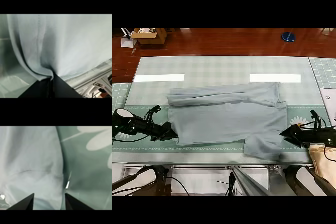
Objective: Fold the shirts.
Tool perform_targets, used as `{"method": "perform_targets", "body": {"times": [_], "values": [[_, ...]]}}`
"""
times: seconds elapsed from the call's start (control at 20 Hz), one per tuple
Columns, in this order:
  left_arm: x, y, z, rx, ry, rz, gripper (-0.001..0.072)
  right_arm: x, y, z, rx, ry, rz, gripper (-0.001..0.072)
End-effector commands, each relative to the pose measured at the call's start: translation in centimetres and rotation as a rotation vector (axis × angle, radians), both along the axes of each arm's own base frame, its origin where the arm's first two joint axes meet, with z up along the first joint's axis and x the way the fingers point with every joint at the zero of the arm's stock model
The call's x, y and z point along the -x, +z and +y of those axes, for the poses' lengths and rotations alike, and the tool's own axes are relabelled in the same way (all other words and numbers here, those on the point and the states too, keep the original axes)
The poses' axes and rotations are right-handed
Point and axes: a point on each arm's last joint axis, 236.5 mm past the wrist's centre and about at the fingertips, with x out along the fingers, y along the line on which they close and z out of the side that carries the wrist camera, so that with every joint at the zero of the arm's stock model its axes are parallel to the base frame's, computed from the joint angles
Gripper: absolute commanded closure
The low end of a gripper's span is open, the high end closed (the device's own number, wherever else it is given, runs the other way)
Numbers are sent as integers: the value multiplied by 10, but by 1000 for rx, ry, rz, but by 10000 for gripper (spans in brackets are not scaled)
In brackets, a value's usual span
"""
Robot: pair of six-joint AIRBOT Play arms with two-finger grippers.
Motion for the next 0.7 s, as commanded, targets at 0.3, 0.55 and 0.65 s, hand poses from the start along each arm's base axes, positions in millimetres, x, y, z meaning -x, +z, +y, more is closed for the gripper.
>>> {"method": "perform_targets", "body": {"times": [0.3, 0.55, 0.65], "values": [[-5, 3, -3, 19, 1, -24, 688, -10, -18, 22, 64, 43, -12, 389], [-15, 17, -1, 34, -14, -65, 689, -34, 10, 39, 71, 211, -118, 680], [-35, 49, -4, 77, -48, -152, 689, -67, 50, 31, 102, 244, -230, 681]]}}
